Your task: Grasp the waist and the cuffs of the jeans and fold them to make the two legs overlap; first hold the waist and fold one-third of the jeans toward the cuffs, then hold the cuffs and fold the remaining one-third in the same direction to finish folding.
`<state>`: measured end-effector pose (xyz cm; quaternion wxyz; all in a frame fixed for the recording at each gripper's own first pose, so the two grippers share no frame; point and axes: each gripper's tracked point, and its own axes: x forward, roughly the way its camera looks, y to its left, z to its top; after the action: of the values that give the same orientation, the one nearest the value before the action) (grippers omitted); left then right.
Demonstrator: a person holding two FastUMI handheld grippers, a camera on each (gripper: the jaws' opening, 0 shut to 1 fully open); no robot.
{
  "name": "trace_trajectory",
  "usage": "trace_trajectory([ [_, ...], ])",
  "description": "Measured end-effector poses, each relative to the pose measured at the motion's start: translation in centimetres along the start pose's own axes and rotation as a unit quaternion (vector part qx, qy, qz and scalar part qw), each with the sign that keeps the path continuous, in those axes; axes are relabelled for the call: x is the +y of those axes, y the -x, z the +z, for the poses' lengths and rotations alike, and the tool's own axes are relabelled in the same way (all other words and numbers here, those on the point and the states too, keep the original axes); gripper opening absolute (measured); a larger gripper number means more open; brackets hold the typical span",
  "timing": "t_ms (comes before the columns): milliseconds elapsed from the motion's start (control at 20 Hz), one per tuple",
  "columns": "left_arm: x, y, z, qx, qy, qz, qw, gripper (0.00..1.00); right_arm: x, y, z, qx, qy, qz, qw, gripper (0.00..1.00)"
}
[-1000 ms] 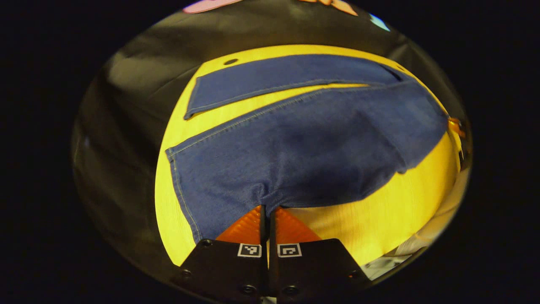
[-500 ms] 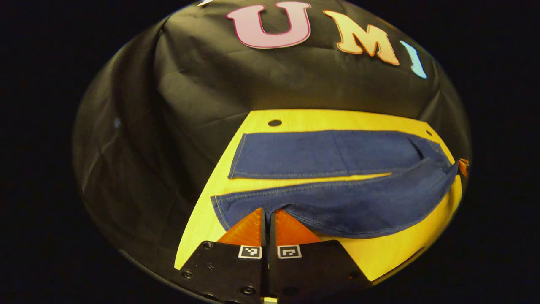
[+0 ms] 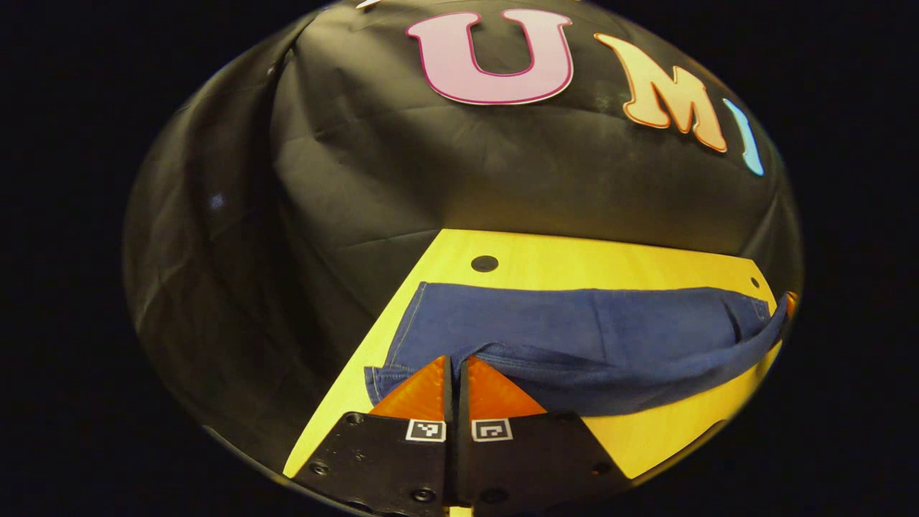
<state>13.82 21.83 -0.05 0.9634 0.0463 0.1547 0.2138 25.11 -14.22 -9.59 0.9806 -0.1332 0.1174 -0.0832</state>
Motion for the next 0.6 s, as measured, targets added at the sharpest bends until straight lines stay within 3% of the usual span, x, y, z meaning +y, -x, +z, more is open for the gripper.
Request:
trace_trajectory([
  [350,-2.6,-10.3,2.8,0.012,-0.042,0.047,0.998,0.0,2.5,-9.0,-2.8,0.023,-0.054,-0.027,0.998,0.02],
  [600,-3.3,-10.2,3.6,-0.035,-0.065,0.078,0.994,0.0,3.4,-12.5,-6.1,0.051,-0.121,-0.024,0.991,0.02],
])
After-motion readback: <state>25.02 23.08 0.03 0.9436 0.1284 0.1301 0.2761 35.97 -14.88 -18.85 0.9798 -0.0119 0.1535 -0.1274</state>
